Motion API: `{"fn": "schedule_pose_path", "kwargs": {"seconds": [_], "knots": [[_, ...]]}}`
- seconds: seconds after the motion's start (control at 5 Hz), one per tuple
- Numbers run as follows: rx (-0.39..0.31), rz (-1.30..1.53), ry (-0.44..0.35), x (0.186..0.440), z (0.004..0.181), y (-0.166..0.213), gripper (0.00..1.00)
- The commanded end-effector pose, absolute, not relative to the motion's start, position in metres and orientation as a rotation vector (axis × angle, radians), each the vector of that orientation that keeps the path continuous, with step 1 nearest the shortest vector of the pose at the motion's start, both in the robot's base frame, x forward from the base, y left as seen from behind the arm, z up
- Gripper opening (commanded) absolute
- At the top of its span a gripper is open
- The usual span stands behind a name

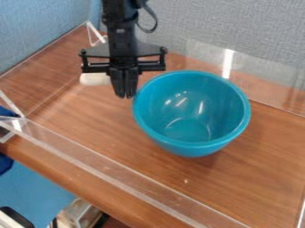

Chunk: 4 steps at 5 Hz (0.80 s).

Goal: Remove the mushroom from inside the blue bowl and put it on the table

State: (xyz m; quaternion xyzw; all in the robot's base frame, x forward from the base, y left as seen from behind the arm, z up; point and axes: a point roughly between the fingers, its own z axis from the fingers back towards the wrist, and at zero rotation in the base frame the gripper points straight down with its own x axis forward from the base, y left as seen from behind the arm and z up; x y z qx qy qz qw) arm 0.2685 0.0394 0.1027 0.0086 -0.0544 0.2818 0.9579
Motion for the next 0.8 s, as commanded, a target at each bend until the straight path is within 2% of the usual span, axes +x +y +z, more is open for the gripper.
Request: {"fn": "schedule_pose_path", "kwargs": {"seconds": [0.0, 0.2, 0.6], "knots": [[0.031, 0.580, -0.153, 0.271, 0.104, 0.042, 0.00], [0.046, 0.580, -0.153, 0.272, 0.093, 0.041, 0.00], [0.060, 0.586, -0.160, 0.272, 0.082, 0.042, 0.00]]}}
